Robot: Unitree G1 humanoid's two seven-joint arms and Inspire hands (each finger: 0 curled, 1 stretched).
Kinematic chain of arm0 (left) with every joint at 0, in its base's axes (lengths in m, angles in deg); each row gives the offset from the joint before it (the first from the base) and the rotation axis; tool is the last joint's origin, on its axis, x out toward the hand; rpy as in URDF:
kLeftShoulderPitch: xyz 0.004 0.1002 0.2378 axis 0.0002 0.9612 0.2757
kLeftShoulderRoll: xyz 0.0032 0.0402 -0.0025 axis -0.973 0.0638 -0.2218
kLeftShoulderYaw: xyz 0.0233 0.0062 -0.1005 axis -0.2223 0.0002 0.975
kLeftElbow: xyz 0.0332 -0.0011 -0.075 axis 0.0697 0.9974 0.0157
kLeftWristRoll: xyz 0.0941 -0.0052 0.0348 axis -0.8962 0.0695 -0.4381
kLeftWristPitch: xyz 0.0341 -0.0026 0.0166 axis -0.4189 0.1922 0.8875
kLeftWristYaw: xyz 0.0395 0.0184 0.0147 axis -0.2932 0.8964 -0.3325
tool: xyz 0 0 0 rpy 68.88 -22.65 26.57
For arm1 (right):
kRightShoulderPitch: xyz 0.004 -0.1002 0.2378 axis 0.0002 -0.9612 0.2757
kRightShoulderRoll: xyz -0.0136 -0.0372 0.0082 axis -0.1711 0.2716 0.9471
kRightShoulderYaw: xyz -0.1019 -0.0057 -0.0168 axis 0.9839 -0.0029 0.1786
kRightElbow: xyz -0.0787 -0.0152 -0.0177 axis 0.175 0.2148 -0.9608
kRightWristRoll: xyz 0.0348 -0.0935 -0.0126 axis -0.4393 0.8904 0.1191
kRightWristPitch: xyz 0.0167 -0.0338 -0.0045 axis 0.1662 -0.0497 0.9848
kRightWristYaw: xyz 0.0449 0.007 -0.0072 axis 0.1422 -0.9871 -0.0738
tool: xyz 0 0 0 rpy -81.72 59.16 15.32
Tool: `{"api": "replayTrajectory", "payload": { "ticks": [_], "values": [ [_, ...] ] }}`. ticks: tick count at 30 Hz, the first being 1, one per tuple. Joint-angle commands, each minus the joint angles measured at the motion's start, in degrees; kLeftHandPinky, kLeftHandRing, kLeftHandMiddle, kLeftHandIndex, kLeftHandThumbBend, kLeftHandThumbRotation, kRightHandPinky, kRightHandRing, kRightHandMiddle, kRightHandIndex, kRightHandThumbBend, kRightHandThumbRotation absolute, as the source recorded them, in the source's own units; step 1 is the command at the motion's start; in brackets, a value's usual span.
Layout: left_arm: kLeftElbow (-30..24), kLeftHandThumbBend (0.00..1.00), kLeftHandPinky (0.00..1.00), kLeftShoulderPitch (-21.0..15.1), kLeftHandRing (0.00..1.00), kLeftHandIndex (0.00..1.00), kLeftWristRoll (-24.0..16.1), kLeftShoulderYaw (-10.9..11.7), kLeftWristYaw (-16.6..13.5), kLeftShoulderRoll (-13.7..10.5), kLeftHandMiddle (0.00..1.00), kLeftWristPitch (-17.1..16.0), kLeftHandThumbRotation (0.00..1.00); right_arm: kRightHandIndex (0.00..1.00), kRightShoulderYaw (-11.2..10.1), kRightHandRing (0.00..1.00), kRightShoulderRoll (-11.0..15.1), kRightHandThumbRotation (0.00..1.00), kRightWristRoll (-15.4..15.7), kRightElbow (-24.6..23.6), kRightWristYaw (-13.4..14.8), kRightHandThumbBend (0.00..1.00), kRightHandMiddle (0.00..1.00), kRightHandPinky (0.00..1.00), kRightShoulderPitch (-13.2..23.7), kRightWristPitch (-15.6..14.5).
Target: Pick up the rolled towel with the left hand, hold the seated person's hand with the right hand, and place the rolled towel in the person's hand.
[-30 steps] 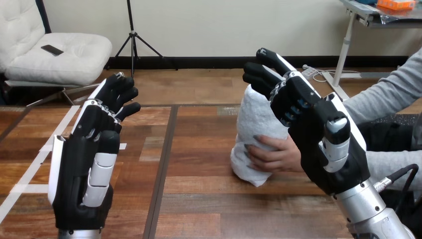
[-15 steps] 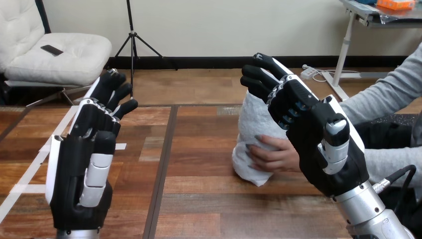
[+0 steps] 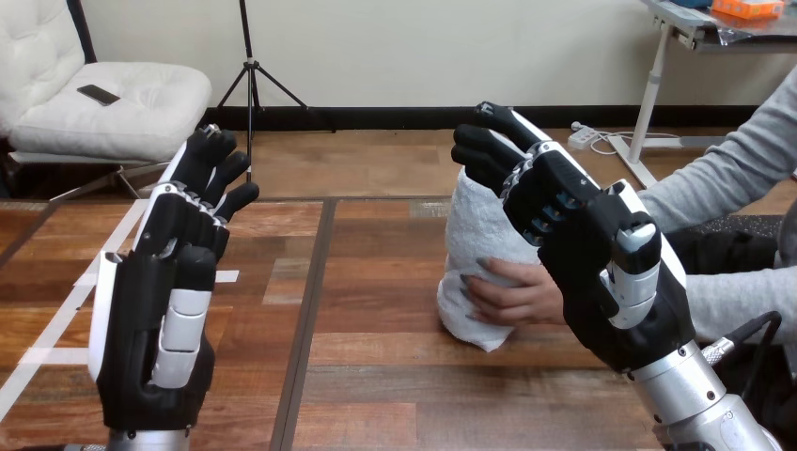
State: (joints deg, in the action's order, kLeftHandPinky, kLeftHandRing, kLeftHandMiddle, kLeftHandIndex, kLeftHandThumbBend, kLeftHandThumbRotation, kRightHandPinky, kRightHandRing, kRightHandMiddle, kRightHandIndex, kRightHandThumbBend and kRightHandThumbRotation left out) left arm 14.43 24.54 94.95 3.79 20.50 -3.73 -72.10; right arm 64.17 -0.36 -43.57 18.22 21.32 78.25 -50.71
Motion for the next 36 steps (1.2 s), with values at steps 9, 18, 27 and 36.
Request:
{"api": "replayTrajectory", "payload": {
  "ticks": [9,18,27,36],
  "values": [
    [-0.3,0.82,0.85,-3.0,0.9,0.9,-0.7,0.4,1.0,-1.0,0.92,-0.6,0.9,0.91,-0.8,0.9,-2.3,1.0,-2.0,-1.3,-0.5,1.0,0.88,0.94,1.4,0.9],
    [-0.6,0.84,0.85,-3.0,0.91,0.9,0.8,-0.1,2.1,-1.1,0.93,-0.2,0.91,0.92,-1.2,0.89,-3.3,1.0,-3.4,-0.4,-1.9,1.0,0.89,0.93,1.5,1.3],
    [-1.4,0.85,0.89,-2.8,0.92,0.91,4.8,-0.5,4.9,-1.1,0.94,1.1,0.91,0.92,-1.9,0.9,-3.9,1.0,-4.5,0.2,-3.1,1.0,0.91,0.93,1.8,1.5],
    [-1.9,0.85,0.91,-2.7,0.94,0.92,6.0,-0.1,6.5,-0.9,0.95,1.2,0.93,0.92,-2.5,0.91,-4.5,1.0,-4.0,0.1,-3.0,1.0,0.92,0.93,1.7,1.4]
  ]
}}
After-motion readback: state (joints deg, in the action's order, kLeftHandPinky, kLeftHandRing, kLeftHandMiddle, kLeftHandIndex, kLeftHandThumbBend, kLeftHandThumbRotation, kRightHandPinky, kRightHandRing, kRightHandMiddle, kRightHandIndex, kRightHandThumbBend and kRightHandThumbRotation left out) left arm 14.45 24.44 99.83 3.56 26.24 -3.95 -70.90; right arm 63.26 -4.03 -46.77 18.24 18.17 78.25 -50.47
